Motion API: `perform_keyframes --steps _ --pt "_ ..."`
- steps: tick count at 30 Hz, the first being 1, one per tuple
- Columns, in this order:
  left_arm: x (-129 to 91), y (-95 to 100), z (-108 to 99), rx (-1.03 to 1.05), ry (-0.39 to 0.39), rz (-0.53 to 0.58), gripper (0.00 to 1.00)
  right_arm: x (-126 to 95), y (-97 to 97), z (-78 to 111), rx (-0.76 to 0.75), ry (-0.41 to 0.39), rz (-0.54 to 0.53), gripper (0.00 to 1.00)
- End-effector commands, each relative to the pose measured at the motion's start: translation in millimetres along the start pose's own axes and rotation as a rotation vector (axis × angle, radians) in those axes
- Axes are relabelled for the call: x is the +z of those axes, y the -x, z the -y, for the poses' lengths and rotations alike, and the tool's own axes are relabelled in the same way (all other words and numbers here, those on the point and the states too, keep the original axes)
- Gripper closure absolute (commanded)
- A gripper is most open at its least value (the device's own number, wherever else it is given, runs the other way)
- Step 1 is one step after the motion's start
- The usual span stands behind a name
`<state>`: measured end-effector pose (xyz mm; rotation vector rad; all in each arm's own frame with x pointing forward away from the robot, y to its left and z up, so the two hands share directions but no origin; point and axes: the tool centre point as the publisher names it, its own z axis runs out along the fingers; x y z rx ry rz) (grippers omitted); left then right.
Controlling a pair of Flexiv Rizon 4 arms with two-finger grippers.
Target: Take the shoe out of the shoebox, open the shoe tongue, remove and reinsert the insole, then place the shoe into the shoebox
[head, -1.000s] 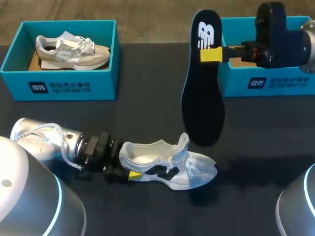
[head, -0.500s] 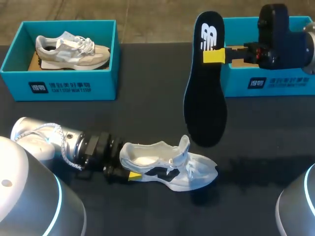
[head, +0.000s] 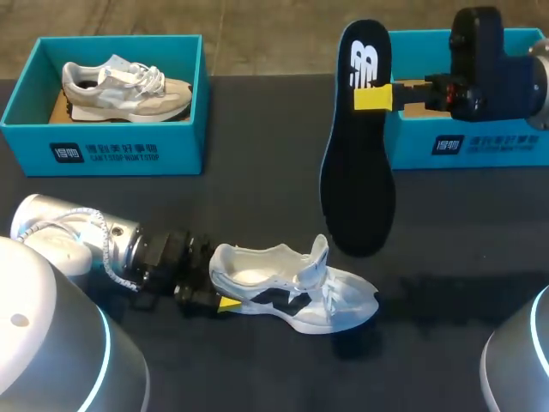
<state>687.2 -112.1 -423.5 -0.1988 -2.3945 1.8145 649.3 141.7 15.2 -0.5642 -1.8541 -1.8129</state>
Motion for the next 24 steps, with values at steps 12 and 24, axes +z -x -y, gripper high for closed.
perform_keyframes --steps 12,24 --pt "-26 1.8 6 0.015 0.101 -0.071 0.0 1 0.6 0.5 0.0 -0.001 0.001 1.0" --pt "-50 -1.2 10 0.046 0.264 -0.116 0.0 1 0.6 0.5 0.0 -0.001 0.001 1.0"
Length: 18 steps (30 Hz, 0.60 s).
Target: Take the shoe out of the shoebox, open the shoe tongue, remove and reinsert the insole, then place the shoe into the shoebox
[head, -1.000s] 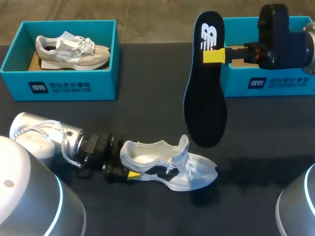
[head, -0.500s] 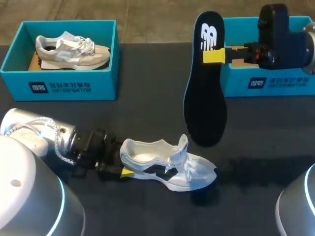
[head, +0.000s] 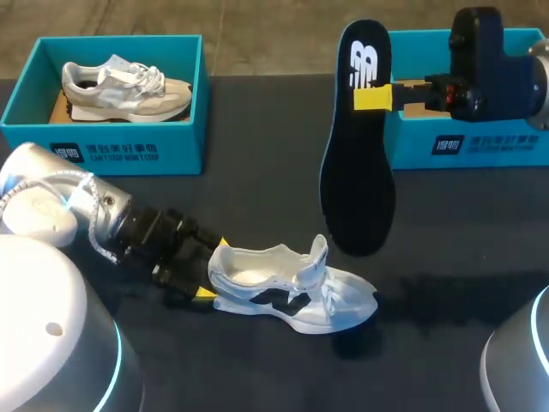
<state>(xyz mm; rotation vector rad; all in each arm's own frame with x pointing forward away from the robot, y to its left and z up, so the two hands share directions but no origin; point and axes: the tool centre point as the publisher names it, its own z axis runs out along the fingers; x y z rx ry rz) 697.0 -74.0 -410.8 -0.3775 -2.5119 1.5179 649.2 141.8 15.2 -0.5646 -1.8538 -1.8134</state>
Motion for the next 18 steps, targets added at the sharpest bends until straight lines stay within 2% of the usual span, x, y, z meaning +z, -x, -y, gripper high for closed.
perform_keyframes --steps 1,4,12,18 --pt "-12 -5.1 6 -0.005 0.074 0.0 0.0 1 0.7 0.3 0.0 -0.002 0.001 1.0" --pt "-18 -8.1 5 -0.011 0.131 0.005 0.0 1 0.7 0.3 0.0 -0.002 0.001 1.0" --pt "-35 -11.4 8 -0.02 0.368 0.047 0.0 1 0.7 0.3 0.0 -0.002 0.001 1.0" --pt "-48 -16.0 15 -0.013 0.576 -0.006 0.0 1 0.7 0.3 0.0 -0.002 0.001 1.0"
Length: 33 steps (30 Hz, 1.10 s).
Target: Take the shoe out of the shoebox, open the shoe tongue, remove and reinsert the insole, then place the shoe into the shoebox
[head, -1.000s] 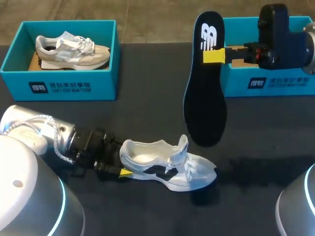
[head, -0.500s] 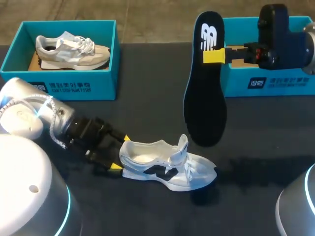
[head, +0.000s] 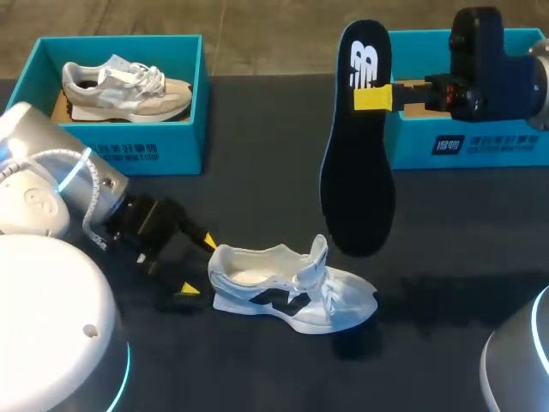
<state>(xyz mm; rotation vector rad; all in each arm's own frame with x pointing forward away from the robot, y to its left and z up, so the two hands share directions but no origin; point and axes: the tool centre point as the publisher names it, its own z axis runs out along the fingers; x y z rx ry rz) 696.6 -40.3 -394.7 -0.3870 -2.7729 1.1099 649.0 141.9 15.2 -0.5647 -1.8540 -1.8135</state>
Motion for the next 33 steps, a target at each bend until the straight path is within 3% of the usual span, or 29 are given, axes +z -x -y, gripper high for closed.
perform_keyframes --steps 1,16,25,28,33 --pt "-17 -4.8 10 0.01 0.251 -0.023 0.0 1 0.8 0.2 0.001 -0.002 0.001 1.0" --pt "-17 -4.8 10 0.01 0.251 -0.023 0.0 1 0.8 0.2 0.001 -0.002 0.001 1.0" --pt "-14 2.8 34 0.02 0.418 -0.069 0.0 1 0.8 0.2 0.001 -0.002 0.001 1.0" --pt "-12 4.2 36 0.027 0.494 -0.028 0.0 1 0.8 0.2 0.001 -0.002 0.001 1.0" --pt "-7 6.4 33 0.029 0.548 0.0 0.0 1 0.8 0.2 0.001 -0.002 0.001 1.0"
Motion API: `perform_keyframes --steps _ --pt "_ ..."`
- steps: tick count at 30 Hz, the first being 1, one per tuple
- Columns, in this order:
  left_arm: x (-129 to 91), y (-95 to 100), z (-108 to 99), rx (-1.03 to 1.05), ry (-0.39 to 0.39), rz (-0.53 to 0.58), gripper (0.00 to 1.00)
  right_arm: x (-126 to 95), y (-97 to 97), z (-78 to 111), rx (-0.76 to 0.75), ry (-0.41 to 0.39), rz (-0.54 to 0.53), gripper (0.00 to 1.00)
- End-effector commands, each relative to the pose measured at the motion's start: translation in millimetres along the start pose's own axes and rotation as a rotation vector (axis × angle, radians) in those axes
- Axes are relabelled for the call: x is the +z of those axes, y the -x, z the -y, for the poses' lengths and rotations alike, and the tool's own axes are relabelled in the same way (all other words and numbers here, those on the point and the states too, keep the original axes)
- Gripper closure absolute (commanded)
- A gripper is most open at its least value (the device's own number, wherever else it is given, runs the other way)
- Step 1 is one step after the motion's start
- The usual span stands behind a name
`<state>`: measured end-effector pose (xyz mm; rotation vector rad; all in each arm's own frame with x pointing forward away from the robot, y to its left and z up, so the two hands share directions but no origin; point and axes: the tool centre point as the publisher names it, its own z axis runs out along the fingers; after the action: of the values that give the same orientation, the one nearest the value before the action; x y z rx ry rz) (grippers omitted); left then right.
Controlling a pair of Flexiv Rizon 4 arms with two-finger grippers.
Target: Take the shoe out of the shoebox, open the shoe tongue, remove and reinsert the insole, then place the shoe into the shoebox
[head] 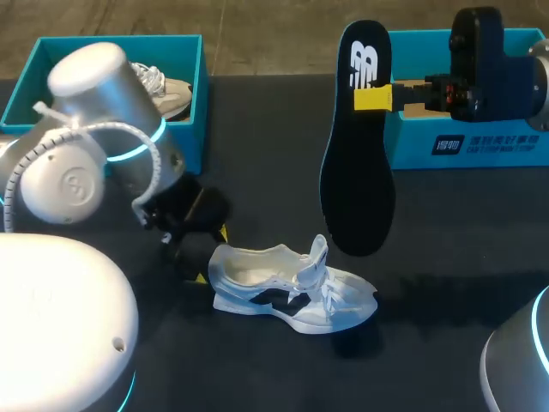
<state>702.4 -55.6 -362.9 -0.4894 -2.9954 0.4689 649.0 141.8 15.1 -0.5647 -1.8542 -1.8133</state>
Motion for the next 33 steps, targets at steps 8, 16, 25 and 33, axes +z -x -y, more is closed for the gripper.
perform_keyframes --steps 8,16,25,33 --pt "8 -2.0 5 -0.023 0.121 0.007 0.0 1 0.8 0.2 0.001 -0.001 0.001 1.0" --pt "5 0.5 4 -0.025 0.138 0.019 0.0 1 0.8 0.2 0.001 -0.001 0.001 1.0" --pt "-17 12.6 24 -0.024 0.103 0.045 0.0 1 0.8 0.2 0.001 -0.001 0.001 1.0" --pt "-19 28.9 46 0.004 0.097 0.069 0.0 1 0.8 0.2 0.001 -0.001 0.001 1.0"
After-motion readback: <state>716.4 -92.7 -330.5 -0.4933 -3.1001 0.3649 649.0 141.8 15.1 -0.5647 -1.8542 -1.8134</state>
